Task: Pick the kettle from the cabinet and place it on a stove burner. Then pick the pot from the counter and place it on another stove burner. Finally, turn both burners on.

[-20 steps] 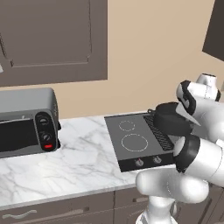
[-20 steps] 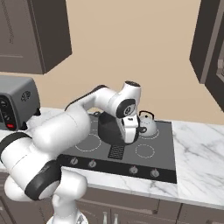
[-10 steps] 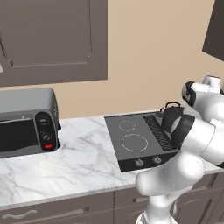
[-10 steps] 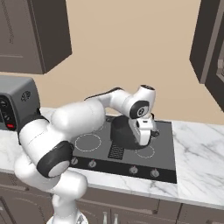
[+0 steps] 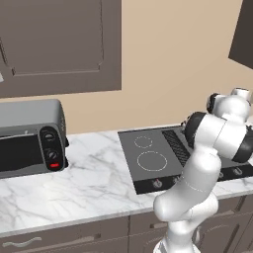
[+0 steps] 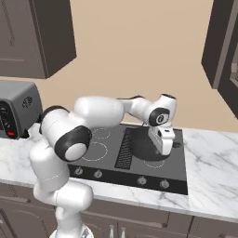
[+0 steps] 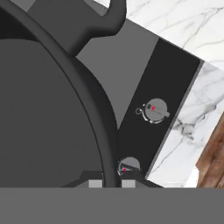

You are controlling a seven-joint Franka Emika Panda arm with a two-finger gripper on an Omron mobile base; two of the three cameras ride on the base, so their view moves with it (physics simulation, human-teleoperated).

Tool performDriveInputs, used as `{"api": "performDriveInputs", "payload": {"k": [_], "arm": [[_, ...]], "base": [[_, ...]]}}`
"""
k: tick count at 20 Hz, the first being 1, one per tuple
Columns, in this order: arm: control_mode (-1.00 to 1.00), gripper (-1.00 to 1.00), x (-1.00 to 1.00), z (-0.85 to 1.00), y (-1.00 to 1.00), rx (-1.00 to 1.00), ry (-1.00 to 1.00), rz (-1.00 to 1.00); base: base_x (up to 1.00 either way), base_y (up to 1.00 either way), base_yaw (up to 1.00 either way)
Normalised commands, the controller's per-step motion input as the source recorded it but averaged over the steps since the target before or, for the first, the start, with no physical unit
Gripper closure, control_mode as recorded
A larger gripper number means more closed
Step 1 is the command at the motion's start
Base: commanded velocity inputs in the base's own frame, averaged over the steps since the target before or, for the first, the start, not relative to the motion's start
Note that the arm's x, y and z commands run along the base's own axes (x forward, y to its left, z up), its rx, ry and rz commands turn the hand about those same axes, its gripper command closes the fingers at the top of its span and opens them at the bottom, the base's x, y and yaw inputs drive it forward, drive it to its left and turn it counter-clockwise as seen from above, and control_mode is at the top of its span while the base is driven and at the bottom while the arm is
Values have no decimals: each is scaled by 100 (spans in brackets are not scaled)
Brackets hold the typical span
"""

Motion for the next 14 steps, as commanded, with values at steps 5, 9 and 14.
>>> {"api": "performDriveInputs", "payload": {"k": [5, 9, 14], "arm": [[-100, 100, 18, -23, -35, 2, 2, 1], [-100, 100, 20, -18, -25, 0, 0, 0], [-100, 100, 26, -19, -18, 0, 0, 0]], "base": [[0, 0, 0], [0, 0, 0], [0, 0, 0]]}}
